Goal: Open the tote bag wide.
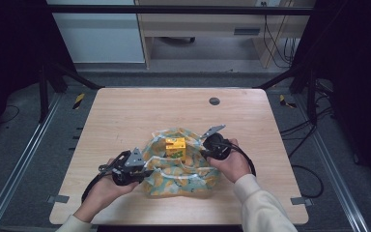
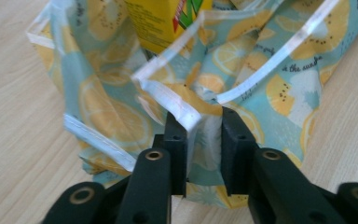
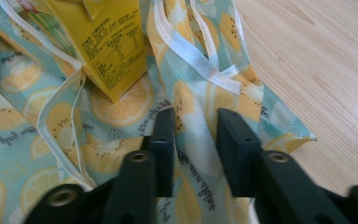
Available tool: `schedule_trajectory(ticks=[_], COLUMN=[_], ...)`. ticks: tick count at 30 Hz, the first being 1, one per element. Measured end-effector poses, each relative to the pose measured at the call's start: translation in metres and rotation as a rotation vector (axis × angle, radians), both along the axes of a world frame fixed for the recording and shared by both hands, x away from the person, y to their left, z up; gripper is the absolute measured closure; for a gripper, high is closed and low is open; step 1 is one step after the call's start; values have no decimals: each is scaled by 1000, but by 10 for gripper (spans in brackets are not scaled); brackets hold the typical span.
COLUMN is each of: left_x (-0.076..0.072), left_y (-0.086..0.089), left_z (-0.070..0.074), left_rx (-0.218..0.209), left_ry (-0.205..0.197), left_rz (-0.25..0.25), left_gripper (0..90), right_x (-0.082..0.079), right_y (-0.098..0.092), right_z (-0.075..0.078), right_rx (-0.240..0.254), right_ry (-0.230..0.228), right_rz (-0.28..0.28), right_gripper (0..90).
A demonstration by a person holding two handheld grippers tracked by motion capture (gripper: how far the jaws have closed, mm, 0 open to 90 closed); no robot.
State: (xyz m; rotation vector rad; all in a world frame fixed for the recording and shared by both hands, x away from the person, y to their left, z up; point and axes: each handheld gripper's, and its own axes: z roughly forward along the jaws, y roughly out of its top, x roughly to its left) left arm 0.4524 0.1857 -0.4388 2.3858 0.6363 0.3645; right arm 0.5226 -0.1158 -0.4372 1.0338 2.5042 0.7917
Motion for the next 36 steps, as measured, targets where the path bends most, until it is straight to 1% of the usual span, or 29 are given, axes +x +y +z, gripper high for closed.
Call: schedule_trajectory(ticks=[1, 2, 3, 4, 5, 7, 9, 10, 13, 14, 15, 18, 21, 22, 24, 26, 28, 30, 33, 35, 36], left_x=[0, 0, -1, -1, -1, -2, -3, -3, -3, -3, -3, -3, -2, -2, -1, -1, -1, 0, 0, 0, 1], left_y=[0, -1, -1, -2, -2, -3, -4, -4, -5, -5, -5, -5, -5, -5, -3, -2, -1, 0, 0, 0, 0], left_z=[-1, -3, -4, -6, -7, -9, -11, -12, -14, -15, -15, -16, -18, -18, -20, -22, -23, -25, -26, -28, -28], left_rx=[4, 12, 15, 19, 26, 49, 57, 55, 61, 63, 59, 58, 58, 62, 54, 52, 45, 50, 52, 50, 59], left_ry=[3, 5, 13, 14, 18, 22, 21, 22, 30, 31, 30, 30, 29, 28, 27, 30, 38, 41, 40, 31, 27], left_rz=[-4, -9, -16, -18, -25, -36, -37, -38, -39, -39, -39, -38, -33, -34, -20, -14, -12, -11, -5, 4, 7], left_gripper=[809, 809, 827, 827, 838, 841, 853, 853, 861, 864, 864, 867, 874, 876, 879, 882, 883, 883, 883, 883, 883], right_x=[1, 2, 5, 5, 8, 10, 15, 15, 21, 24, 24, 29, 35, 37, 40, 43, 44, 46, 47, 48, 50], right_y=[0, -1, -2, -2, -3, -4, -7, -7, -10, -12, -12, -17, -23, -24, -27, -31, -31, -32, -31, -31, -30], right_z=[-1, -1, -2, -2, -3, -4, -4, -4, -2, 1, 1, 6, 8, 7, 5, 0, -2, -8, -11, -14, -16], right_rx=[2, 3, 9, 9, 15, 20, 35, 35, 51, 62, 62, 78, 87, 89, 94, 89, 85, 81, 75, 65, 61], right_ry=[2, 2, 7, 7, 10, 13, 25, 25, 21, 6, 6, -13, -16, -16, -8, 0, 1, 13, 20, 28, 32], right_rz=[1, -3, -7, -7, -14, -20, -28, -28, -52, -63, -63, -85, -109, -117, -136, -154, -155, -158, -162, -160, -162], right_gripper=[756, 779, 814, 814, 848, 860, 879, 879, 886, 890, 890, 893, 894, 895, 896, 895, 895, 894, 894, 892, 891])
